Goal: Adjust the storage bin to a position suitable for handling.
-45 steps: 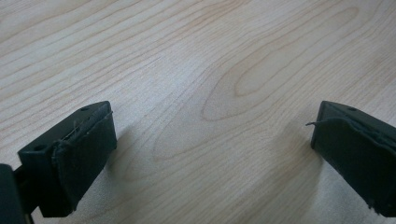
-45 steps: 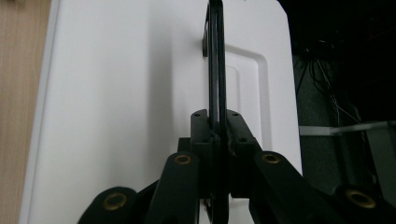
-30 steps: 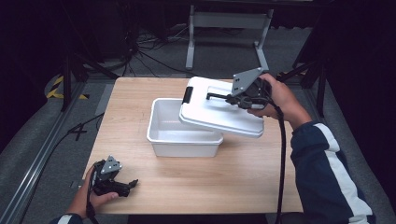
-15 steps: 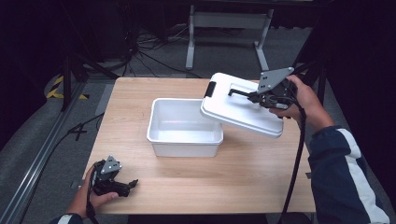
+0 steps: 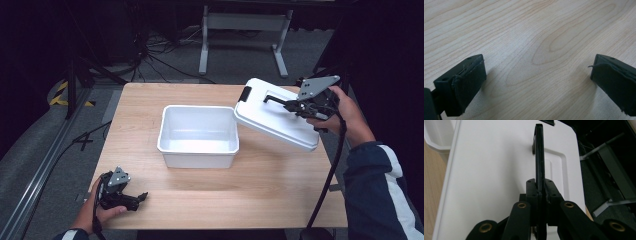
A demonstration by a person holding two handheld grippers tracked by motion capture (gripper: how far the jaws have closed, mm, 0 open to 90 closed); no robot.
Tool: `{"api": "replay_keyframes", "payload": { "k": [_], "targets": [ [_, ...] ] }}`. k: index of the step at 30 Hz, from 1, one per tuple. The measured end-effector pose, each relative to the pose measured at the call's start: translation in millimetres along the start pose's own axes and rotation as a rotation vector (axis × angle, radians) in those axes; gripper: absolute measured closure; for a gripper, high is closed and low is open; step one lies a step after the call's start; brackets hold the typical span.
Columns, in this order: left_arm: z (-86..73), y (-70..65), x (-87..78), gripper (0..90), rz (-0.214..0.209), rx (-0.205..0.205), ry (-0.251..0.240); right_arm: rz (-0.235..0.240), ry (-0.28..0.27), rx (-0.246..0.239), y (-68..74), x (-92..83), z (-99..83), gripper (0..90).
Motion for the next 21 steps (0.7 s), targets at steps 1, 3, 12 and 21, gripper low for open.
{"api": "replay_keyframes", "payload": {
  "k": [1, 3, 12, 21],
  "targets": [
    [0.0, 0.0, 0.0, 0.5, 0.0, -0.001, 0.0, -0.004, 0.002, 0.005, -0.9, -0.9, -4.0, 84.6],
    [0.0, 0.1, 0.1, 0.6, -0.001, 0.0, 0.0, -0.004, 0.009, 0.014, -1.9, -1.4, -9.6, 84.6],
    [0.0, 0.2, 0.1, 0.5, -0.002, 0.001, 0.0, -0.018, 0.046, 0.05, -3.2, 4.5, -34.3, 84.6],
    [0.1, 0.2, 0.1, 0.5, -0.002, 0.001, 0.0, -0.007, 0.091, 0.09, -3.2, 21.9, -60.2, 84.6]
  ]
}}
Point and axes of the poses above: each handheld gripper's, and its own axes: x roughly forward along the jaws, z roughly out of its top, y roughly to its left, the point moved 1 cm from there along x, roughly forward along the jaws, and after that the axes turned 13 degrees about -y, right-handed, at the moved point
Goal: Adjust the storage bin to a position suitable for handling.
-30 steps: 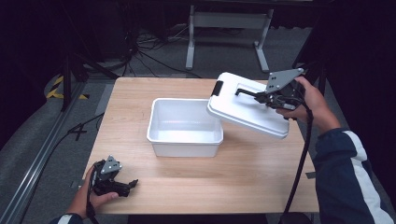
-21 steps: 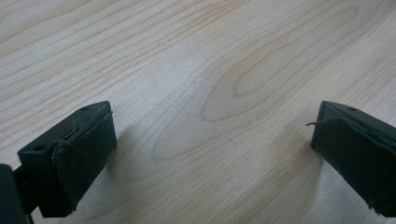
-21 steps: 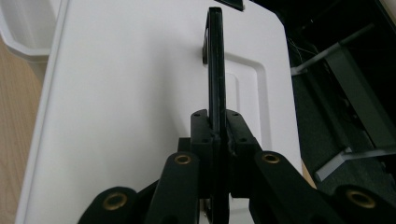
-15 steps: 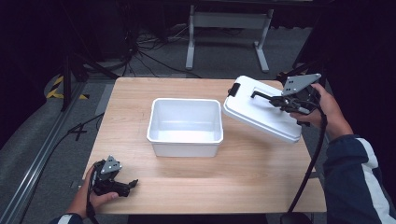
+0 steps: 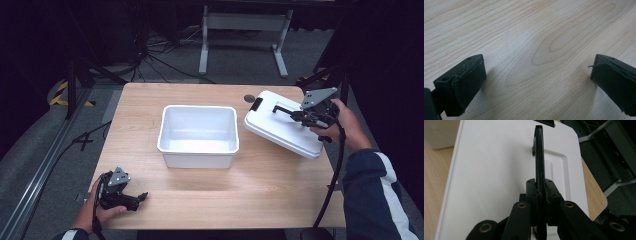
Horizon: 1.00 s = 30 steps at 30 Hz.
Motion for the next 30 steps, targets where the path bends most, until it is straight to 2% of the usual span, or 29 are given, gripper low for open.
{"api": "replay_keyframes", "payload": {
  "k": [12, 30],
  "targets": [
    [0.1, 0.1, 0.0, 0.5, -0.001, 0.001, 0.0, 0.027, 0.047, 0.039, 7.1, 36.6, -22.5, 84.6],
    [0.0, -0.1, 0.2, 0.5, -0.001, -0.001, -0.002, 0.053, 0.061, 0.083, 18.6, 77.4, -39.1, 84.5]
  ]
}}
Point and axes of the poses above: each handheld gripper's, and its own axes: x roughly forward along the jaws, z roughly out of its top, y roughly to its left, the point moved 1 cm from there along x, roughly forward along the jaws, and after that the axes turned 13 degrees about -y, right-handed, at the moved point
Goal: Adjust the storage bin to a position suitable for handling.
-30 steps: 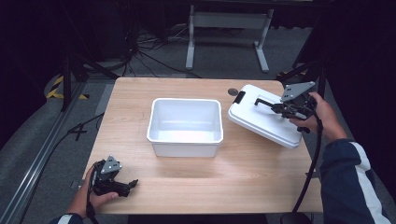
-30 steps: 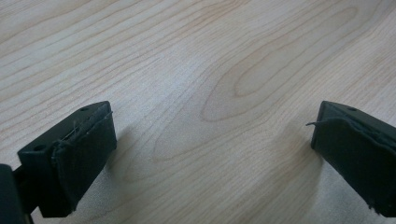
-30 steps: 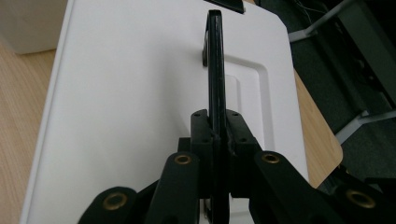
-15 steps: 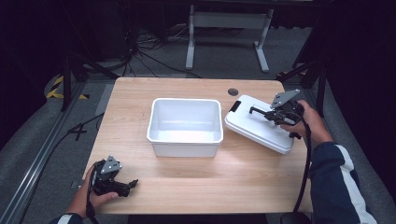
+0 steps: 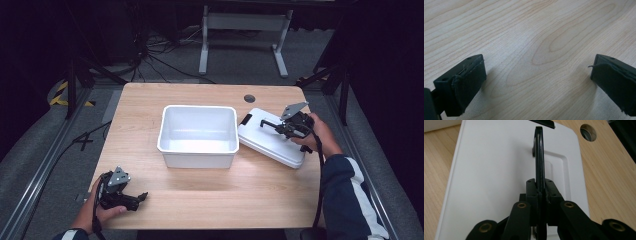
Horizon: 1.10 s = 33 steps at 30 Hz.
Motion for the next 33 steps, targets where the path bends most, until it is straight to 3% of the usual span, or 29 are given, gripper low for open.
{"api": "replay_keyframes", "payload": {
  "k": [13, 26, 33],
  "targets": [
    [0.0, 0.0, 0.0, 0.5, 0.0, 0.0, 0.0, 0.013, 0.017, 0.03, 2.2, 19.0, -9.3, 84.4],
    [0.3, 0.6, 0.0, 0.5, -0.002, 0.008, 0.001, 0.004, 0.048, 0.06, 0.9, 26.2, -15.3, 83.2],
    [0.3, 0.7, -0.1, 0.5, -0.001, 0.009, 0.002, -0.013, 0.03, 0.081, -1.1, 23.2, -16.2, 79.6]
  ]
}}
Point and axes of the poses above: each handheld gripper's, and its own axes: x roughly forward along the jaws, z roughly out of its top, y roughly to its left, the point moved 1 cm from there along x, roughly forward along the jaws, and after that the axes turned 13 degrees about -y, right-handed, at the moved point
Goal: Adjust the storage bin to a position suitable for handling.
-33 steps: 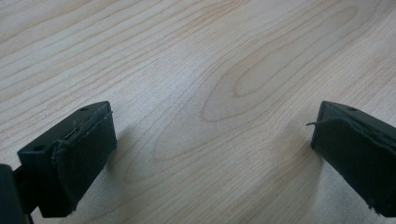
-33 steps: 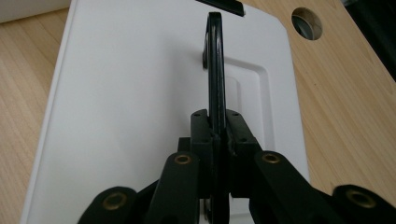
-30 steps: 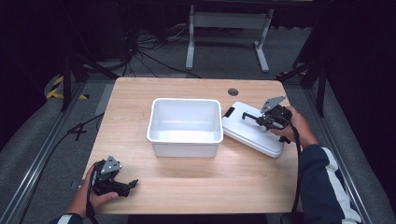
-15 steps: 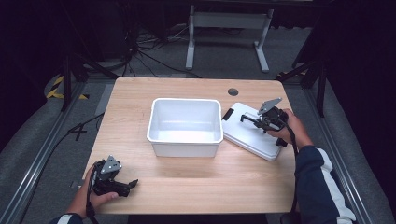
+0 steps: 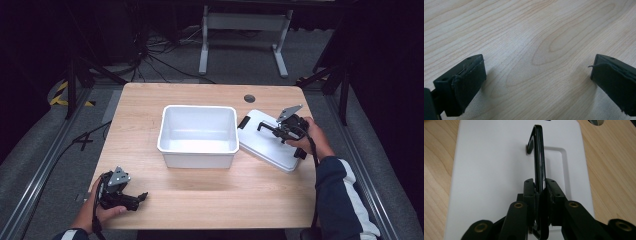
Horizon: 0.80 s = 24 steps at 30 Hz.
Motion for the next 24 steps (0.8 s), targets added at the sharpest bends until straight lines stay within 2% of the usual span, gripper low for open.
{"api": "replay_keyframes", "payload": {
  "k": [9, 11, 13, 15, 20, 22, 23, 24],
  "targets": [
    [0.1, 0.1, 0.2, 0.4, -0.003, -0.002, 0.001, 0.009, -0.013, 0.012, 0.4, -3.3, 1.3, 72.9],
    [-0.2, -0.7, 0.4, 0.4, -0.002, -0.016, -0.001, 0.013, -0.018, 0.012, 1.0, -3.8, 2.2, 71.8],
    [0.2, 0.3, 0.4, 0.3, -0.006, -0.003, 0.002, 0.019, -0.024, 0.021, 1.2, -4.3, 3.3, 69.4],
    [0.2, -0.8, 0.4, 0.3, -0.011, -0.023, 0.01, 0.017, -0.028, 0.022, 2.1, -5.1, 4.5, 68.5],
    [1.6, 2.1, 1.9, 0.2, -0.016, 0.009, 0.006, 0.019, -0.053, 0.038, 4.0, -8.9, 7.3, 63.9],
    [1.6, 0.9, 2.3, 0.2, -0.023, -0.012, 0.011, 0.012, -0.059, 0.048, 4.5, -11.0, 8.3, 61.9],
    [2.4, 2.1, 2.3, 0.2, -0.025, 0.002, 0.012, 0.014, -0.064, 0.048, 4.4, -12.7, 8.8, 61.0],
    [2.3, 1.7, 2.9, 0.2, -0.027, -0.005, 0.007, 0.019, -0.067, 0.05, 4.7, -13.5, 9.2, 60.4]
  ]
}}
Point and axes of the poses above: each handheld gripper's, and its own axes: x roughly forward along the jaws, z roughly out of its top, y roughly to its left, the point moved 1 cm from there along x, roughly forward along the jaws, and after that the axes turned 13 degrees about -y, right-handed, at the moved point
